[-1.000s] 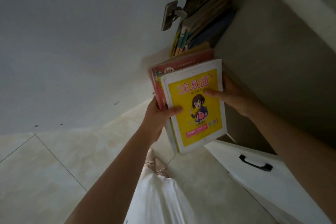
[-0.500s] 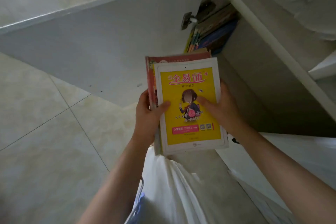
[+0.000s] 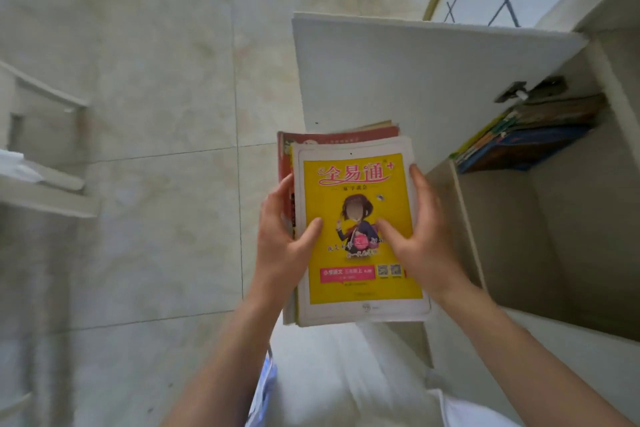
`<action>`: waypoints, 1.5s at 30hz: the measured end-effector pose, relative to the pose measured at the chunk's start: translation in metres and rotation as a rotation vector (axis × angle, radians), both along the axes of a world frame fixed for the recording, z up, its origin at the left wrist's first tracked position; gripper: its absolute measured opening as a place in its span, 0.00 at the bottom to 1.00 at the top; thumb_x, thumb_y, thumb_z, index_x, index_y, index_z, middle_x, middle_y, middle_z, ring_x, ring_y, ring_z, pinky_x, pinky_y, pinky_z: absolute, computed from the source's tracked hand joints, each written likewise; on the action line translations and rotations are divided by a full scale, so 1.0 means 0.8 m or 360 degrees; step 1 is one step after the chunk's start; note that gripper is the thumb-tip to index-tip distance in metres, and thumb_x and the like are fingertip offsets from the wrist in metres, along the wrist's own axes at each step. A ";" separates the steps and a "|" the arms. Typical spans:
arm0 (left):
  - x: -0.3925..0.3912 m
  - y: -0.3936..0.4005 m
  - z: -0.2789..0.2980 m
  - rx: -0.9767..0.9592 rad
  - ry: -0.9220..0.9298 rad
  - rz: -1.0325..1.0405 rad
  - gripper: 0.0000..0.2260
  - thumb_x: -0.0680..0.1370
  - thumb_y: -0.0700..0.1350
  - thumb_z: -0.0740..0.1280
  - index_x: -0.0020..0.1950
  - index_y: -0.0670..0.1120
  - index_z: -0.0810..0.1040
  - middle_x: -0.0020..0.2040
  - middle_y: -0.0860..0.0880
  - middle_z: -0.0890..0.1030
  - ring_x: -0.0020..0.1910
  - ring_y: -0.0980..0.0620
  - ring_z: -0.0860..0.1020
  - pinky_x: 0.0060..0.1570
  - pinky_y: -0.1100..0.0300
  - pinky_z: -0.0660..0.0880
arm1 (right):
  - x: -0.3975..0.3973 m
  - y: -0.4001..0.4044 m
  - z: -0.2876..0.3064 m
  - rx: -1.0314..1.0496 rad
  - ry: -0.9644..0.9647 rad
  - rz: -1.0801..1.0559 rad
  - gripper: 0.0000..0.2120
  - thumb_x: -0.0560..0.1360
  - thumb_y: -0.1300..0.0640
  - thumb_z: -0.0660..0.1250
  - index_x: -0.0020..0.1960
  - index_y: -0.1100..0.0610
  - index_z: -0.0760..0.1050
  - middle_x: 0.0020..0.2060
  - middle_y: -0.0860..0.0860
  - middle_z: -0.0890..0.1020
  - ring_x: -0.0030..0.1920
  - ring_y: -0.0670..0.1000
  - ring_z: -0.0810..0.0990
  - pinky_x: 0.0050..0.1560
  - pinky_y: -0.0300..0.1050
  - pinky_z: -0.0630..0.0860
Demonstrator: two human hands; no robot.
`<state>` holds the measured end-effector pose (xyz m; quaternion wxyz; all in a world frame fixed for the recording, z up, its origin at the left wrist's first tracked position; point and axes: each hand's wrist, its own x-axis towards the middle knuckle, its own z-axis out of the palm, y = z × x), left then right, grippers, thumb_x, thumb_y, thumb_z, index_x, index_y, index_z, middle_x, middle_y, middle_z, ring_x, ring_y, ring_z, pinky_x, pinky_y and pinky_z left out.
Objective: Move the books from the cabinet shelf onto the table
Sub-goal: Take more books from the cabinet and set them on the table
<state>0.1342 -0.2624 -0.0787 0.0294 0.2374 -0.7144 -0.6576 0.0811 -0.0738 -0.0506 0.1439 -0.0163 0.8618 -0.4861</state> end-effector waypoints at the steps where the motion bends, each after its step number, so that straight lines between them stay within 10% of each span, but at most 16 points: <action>1: 0.012 -0.011 0.001 -0.0036 0.0002 0.0060 0.32 0.70 0.49 0.73 0.72 0.57 0.66 0.66 0.49 0.73 0.64 0.48 0.77 0.55 0.43 0.79 | 0.002 -0.013 0.003 0.0020 0.0004 0.0068 0.39 0.73 0.55 0.71 0.76 0.46 0.52 0.72 0.45 0.62 0.72 0.45 0.62 0.69 0.54 0.69; 27: 0.340 -0.393 0.032 -0.0245 -0.0138 0.1241 0.29 0.73 0.45 0.72 0.71 0.58 0.67 0.66 0.54 0.73 0.63 0.53 0.76 0.58 0.48 0.79 | 0.187 -0.513 0.021 0.0192 0.0190 0.1302 0.35 0.74 0.56 0.70 0.76 0.50 0.56 0.72 0.50 0.64 0.69 0.51 0.67 0.67 0.47 0.69; 34: 0.352 -0.480 0.024 -0.0198 -0.0134 0.1524 0.29 0.74 0.41 0.73 0.70 0.58 0.67 0.67 0.54 0.73 0.63 0.57 0.76 0.59 0.53 0.78 | 0.181 -0.641 0.016 0.0173 0.0128 0.1560 0.33 0.75 0.58 0.69 0.75 0.48 0.57 0.70 0.46 0.64 0.60 0.41 0.65 0.44 0.21 0.63; 41: 0.343 -0.582 0.028 -0.0173 -0.0185 0.1788 0.28 0.75 0.42 0.72 0.70 0.61 0.67 0.66 0.53 0.75 0.61 0.54 0.78 0.52 0.53 0.81 | 0.162 -0.784 0.025 0.0126 0.0079 0.1811 0.34 0.75 0.57 0.69 0.75 0.46 0.57 0.70 0.47 0.64 0.66 0.46 0.68 0.62 0.48 0.74; 45: 0.342 -0.638 0.031 -0.0191 -0.0212 0.1927 0.28 0.75 0.43 0.72 0.70 0.61 0.67 0.65 0.55 0.75 0.61 0.53 0.78 0.52 0.51 0.81 | 0.158 -0.861 0.031 0.0122 0.0140 0.1997 0.33 0.75 0.56 0.68 0.74 0.46 0.56 0.70 0.46 0.65 0.63 0.45 0.69 0.54 0.38 0.70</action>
